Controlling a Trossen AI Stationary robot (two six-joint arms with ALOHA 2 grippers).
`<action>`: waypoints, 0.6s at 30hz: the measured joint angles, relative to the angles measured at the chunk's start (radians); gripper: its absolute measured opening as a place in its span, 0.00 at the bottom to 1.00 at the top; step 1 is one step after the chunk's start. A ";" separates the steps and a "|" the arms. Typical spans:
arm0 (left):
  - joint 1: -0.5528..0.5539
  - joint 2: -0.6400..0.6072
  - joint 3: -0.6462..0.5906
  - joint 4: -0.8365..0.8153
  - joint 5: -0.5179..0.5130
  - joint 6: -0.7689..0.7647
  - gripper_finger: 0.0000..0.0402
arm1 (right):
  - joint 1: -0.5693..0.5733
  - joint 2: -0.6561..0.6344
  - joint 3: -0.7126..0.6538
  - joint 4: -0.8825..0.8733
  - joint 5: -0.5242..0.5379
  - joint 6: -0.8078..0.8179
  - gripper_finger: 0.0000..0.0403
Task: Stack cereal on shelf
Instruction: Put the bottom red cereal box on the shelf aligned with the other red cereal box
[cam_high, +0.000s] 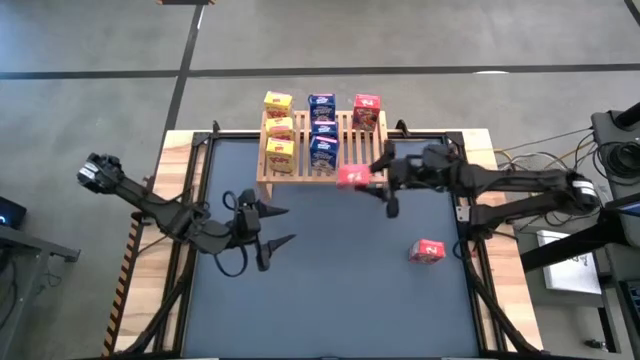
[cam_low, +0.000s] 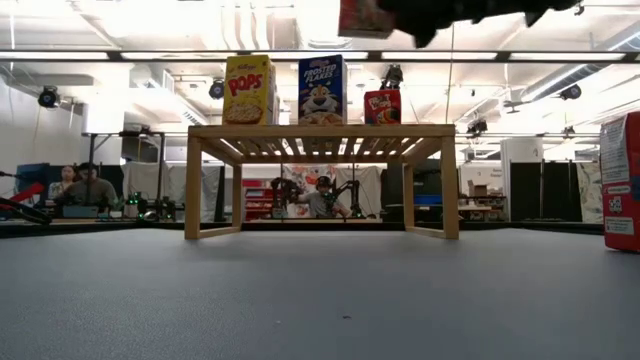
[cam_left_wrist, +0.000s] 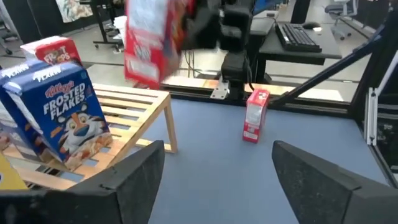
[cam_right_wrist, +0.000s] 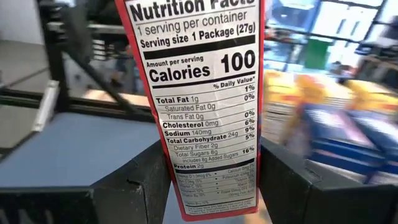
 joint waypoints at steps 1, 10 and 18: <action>-0.002 -0.008 -0.014 0.004 0.000 0.000 0.70 | -0.022 -0.028 -0.003 -0.023 0.000 -0.001 0.48; -0.013 -0.119 -0.213 0.234 0.005 0.025 0.69 | -0.290 -0.127 -0.031 -0.140 -0.119 0.000 0.48; -0.044 -0.195 -0.408 0.706 0.193 0.153 0.69 | -0.523 -0.100 -0.079 -0.093 -0.446 -0.037 0.48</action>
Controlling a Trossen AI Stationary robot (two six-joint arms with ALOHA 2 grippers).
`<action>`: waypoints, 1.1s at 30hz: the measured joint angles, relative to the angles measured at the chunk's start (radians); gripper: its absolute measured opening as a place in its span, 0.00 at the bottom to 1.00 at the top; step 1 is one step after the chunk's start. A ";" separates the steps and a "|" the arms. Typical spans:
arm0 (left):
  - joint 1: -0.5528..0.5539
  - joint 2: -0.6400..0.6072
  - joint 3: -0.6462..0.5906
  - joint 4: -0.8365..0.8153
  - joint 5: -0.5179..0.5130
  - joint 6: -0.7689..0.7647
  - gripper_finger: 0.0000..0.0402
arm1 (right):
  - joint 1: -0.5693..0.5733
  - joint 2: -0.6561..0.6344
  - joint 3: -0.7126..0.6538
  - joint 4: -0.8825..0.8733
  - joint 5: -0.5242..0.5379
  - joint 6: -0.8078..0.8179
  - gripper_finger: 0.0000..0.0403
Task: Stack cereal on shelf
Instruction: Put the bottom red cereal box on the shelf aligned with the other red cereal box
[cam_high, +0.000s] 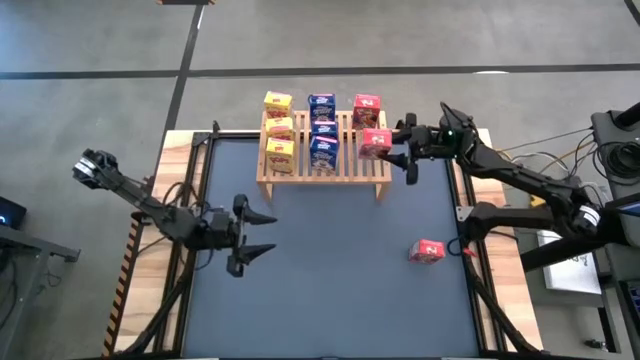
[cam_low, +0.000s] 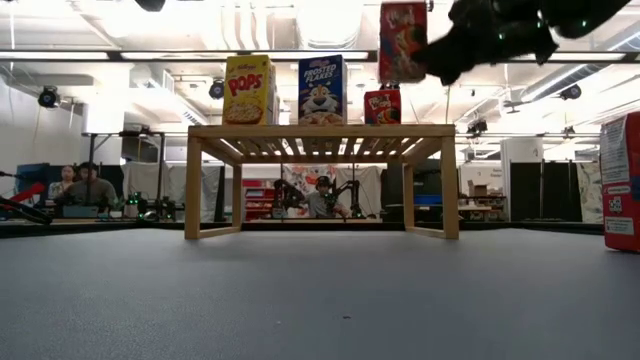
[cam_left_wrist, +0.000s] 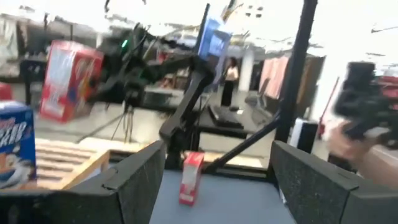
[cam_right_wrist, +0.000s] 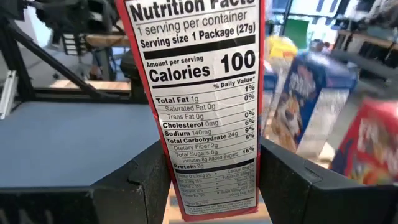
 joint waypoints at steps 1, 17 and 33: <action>-0.003 -0.004 -0.014 0.027 -0.001 0.017 0.69 | -0.021 0.007 -0.014 0.010 -0.013 0.003 0.48; -0.006 0.000 -0.051 0.071 -0.036 0.022 0.69 | -0.143 0.245 -0.120 0.313 -0.091 0.052 0.48; -0.005 0.005 -0.051 0.063 -0.045 0.013 0.69 | -0.156 0.296 -0.105 0.311 -0.111 0.047 0.50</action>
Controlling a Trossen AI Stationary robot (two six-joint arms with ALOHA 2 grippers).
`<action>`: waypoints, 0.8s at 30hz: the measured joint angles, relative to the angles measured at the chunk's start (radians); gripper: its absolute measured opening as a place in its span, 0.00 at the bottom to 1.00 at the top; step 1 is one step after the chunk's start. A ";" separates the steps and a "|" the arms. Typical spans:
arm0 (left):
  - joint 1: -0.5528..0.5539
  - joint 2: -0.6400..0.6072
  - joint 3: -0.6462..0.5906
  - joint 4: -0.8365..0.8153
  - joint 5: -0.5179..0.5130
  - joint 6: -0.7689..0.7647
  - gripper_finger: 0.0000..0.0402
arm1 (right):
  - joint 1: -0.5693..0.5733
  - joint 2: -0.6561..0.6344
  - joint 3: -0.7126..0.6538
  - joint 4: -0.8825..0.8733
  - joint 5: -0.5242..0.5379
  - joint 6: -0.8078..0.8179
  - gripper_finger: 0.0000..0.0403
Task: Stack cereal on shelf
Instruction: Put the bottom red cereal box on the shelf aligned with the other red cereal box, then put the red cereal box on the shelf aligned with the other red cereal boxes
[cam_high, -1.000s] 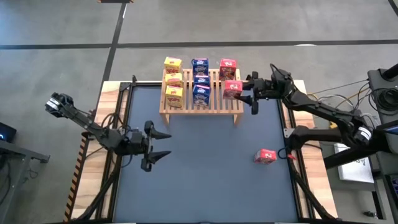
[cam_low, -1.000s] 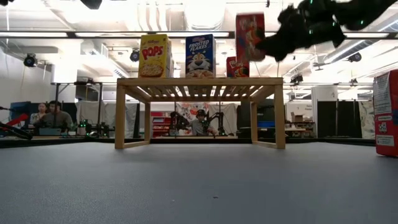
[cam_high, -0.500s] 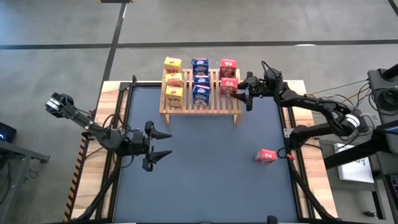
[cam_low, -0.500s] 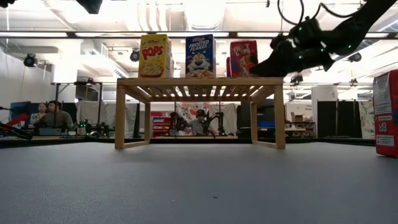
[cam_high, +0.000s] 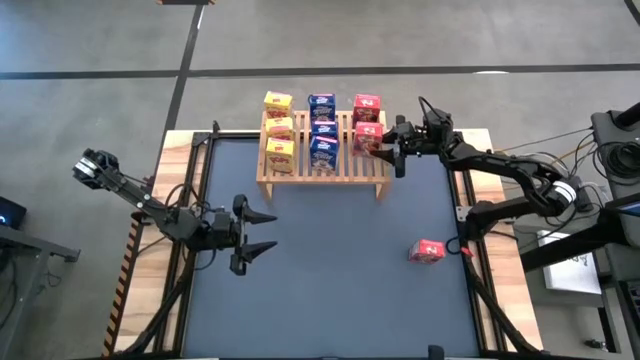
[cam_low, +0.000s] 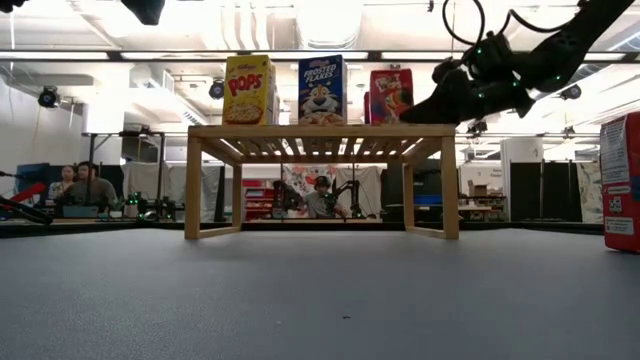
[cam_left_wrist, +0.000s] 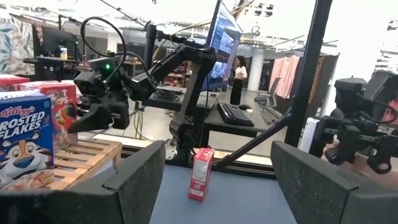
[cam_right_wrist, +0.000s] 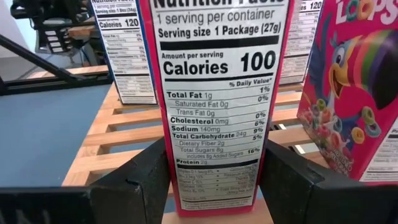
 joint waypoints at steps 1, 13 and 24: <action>0.000 0.000 0.000 -0.002 0.000 0.000 0.69 | 0.000 -0.004 0.000 -0.002 0.000 0.000 0.51; 0.000 0.000 -0.006 -0.009 0.000 -0.019 0.69 | 0.000 -0.013 0.000 -0.009 0.000 0.012 0.69; 0.000 0.000 -0.008 -0.016 0.000 -0.036 0.69 | -0.006 -0.205 -0.001 -0.254 0.117 -0.067 0.78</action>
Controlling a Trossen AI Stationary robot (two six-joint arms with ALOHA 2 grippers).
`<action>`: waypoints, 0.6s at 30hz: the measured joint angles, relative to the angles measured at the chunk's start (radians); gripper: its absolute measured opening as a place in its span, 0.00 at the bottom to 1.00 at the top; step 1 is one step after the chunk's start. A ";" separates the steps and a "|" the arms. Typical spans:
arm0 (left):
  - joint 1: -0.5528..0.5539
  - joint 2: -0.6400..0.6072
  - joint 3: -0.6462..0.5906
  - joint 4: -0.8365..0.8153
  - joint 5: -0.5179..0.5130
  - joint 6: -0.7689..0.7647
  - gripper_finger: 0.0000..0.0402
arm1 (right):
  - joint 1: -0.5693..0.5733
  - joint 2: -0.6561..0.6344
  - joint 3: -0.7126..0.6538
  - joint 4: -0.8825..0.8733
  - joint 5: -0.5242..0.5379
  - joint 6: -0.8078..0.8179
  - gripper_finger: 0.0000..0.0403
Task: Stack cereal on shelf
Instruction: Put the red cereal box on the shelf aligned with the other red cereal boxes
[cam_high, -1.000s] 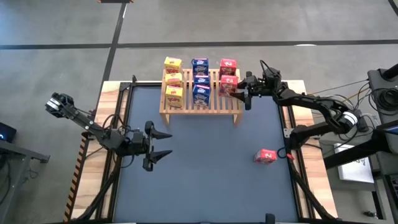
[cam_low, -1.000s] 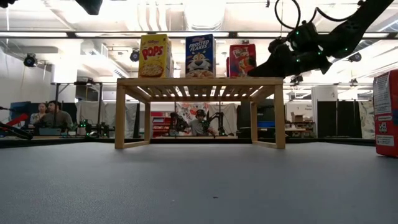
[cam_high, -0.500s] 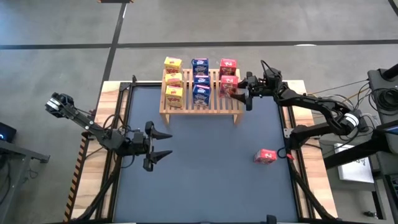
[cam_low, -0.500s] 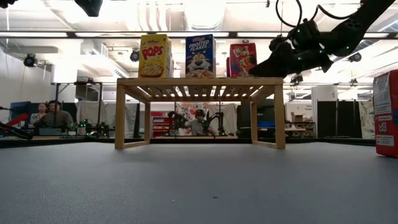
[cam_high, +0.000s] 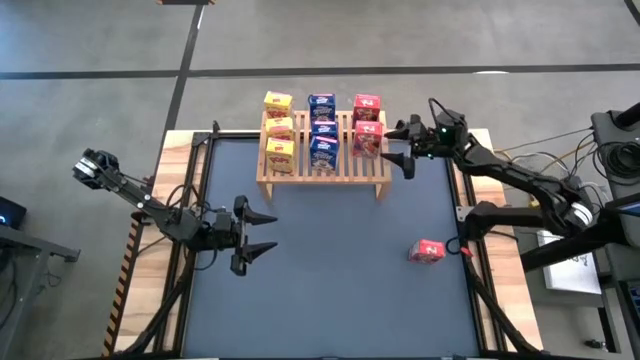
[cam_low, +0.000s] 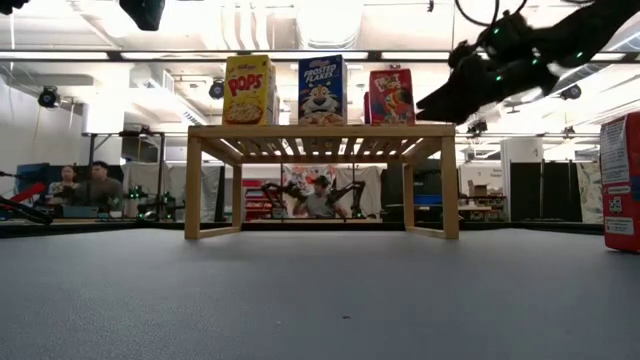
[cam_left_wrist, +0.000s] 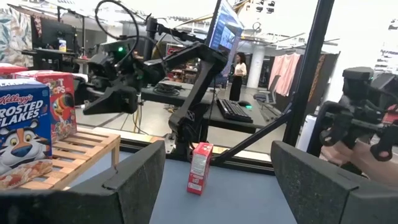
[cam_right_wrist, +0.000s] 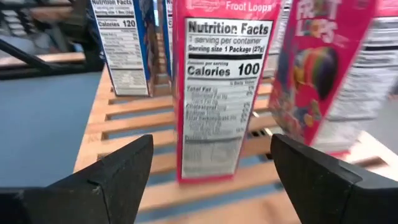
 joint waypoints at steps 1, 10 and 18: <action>0.000 0.000 0.000 -0.001 0.000 0.003 0.69 | 0.000 -0.026 0.000 -0.034 0.015 -0.002 0.79; 0.000 0.000 0.000 -0.015 0.000 0.028 0.69 | 0.058 -0.291 -0.001 -0.273 -0.035 0.092 0.77; 0.007 0.043 -0.008 0.007 0.000 0.029 0.69 | 0.258 -0.475 -0.001 -0.310 -0.001 0.206 0.74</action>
